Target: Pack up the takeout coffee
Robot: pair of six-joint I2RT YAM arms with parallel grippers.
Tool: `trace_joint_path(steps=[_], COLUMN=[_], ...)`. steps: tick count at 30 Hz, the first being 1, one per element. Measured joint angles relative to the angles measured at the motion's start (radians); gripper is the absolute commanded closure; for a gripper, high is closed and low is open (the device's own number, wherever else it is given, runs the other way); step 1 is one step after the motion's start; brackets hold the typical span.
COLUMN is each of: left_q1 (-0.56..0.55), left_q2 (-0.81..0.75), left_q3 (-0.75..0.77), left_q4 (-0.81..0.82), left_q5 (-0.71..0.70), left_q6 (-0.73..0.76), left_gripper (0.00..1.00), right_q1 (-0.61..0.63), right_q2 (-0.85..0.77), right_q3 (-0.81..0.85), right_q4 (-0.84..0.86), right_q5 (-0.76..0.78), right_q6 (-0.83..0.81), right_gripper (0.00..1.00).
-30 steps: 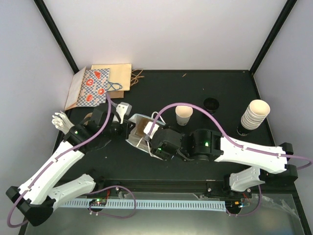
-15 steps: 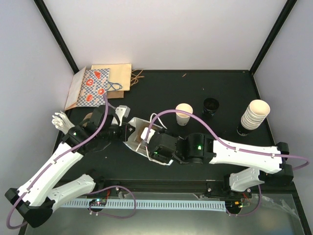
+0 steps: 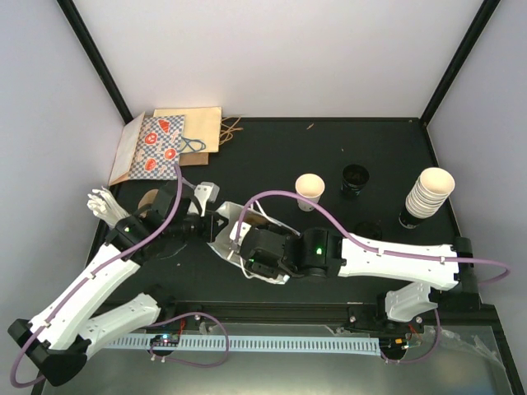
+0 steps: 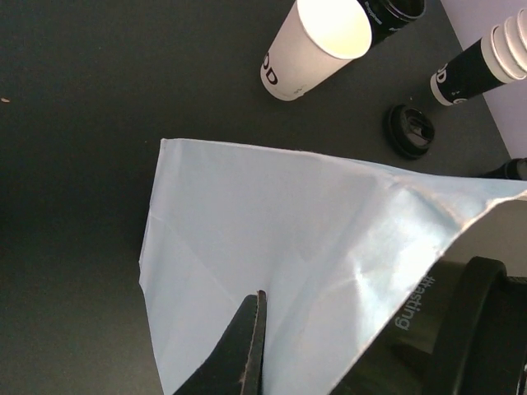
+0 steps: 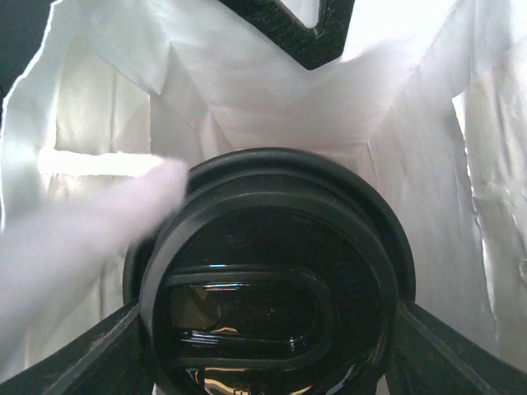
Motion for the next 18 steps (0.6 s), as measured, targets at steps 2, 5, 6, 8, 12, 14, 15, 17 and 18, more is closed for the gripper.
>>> trace_joint_path(steps=[2,5,6,8,12,14,15,17,18], left_q1=[-0.002,-0.003,-0.003,-0.003,-0.003,-0.003,-0.003,-0.003,-0.003], left_q2=[-0.002,-0.01,-0.014,-0.021,-0.042,-0.051,-0.054,-0.056,-0.059], left_q3=[0.0,-0.004,-0.006,-0.008,-0.024,-0.031,-0.033,-0.034,-0.036], left_q4=[0.0,0.0,0.0,0.0,0.002,0.003,0.002,0.003,0.003], left_q5=[0.001,0.003,0.003,0.006,0.008,0.01,0.01,0.011,0.011], left_q6=[0.0,0.0,0.0,0.0,0.001,0.0,0.001,0.001,0.001], left_gripper=[0.98,0.99,0.98,0.98,0.99,0.98,0.99,0.98,0.98], right_q1=[-0.005,-0.007,-0.009,-0.01,-0.011,-0.014,-0.016,-0.022,-0.024], right_q2=[0.0,0.002,0.003,0.005,0.01,0.017,0.022,0.034,0.042], right_q3=[-0.006,-0.01,-0.01,-0.01,-0.018,-0.02,-0.02,-0.02,-0.02], right_q4=[0.009,0.016,0.018,0.025,0.039,0.039,0.04,0.043,0.045], right_q5=[0.0,0.0,0.0,0.001,0.003,0.005,0.006,0.008,0.008], right_q6=[-0.001,-0.001,-0.001,-0.001,-0.001,-0.001,-0.001,-0.001,-0.001], right_gripper=[0.52,0.53,0.53,0.53,0.54,0.54,0.54,0.54,0.54])
